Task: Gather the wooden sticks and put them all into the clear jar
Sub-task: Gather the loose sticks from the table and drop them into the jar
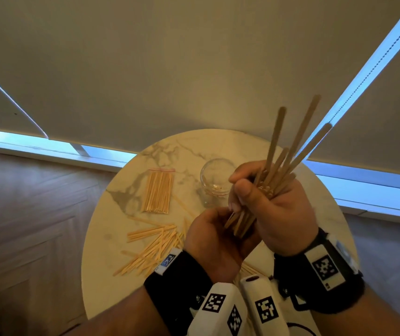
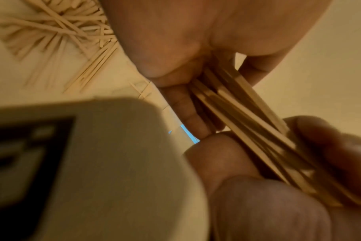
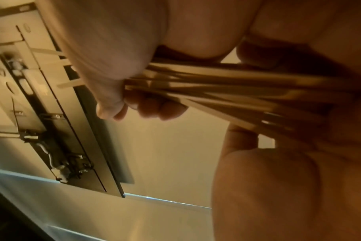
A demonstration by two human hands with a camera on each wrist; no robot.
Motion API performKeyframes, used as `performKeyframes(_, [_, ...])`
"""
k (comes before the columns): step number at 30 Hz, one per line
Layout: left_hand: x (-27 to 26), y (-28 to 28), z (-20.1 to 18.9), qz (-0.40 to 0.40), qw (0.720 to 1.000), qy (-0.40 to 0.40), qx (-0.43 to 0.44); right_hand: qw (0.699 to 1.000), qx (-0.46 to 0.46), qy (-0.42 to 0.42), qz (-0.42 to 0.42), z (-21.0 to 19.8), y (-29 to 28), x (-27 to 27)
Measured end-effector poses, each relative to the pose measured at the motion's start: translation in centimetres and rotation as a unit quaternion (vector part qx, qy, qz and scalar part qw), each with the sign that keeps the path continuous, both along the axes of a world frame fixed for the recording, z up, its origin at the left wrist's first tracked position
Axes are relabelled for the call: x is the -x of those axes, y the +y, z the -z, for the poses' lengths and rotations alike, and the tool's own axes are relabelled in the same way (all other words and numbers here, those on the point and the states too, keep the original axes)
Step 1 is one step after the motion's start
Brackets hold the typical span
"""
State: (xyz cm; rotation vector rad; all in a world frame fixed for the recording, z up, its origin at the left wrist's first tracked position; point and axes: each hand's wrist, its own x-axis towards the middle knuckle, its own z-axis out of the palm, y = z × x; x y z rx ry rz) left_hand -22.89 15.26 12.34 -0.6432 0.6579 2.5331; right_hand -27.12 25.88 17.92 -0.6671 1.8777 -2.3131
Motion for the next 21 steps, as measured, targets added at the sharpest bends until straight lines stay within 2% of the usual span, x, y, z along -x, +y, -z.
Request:
performKeyframes(7, [0.5, 0.0, 0.6, 0.002, 0.999, 0.027, 0.041, 1.0, 0.007, -0.016, -0.004, 0.2, 0.0, 0.0])
performKeyframes(12, [0.8, -0.9, 1.6, -0.027, 0.998, 0.007, 0.054, 0.998, 0.043, -0.045, 0.002, 1.0, -0.6, 0.1])
performKeyframes(17, [1.3, -1.7, 0.9, -0.044, 0.998, -0.009, 0.045, 1.0, 0.004, -0.023, 0.017, 1.7, -1.5, 0.7])
performKeyframes(21, [2.0, -2.4, 0.9, -0.003, 0.999, 0.001, 0.048, 0.999, 0.012, -0.045, 0.026, 2.5, -2.3, 1.3])
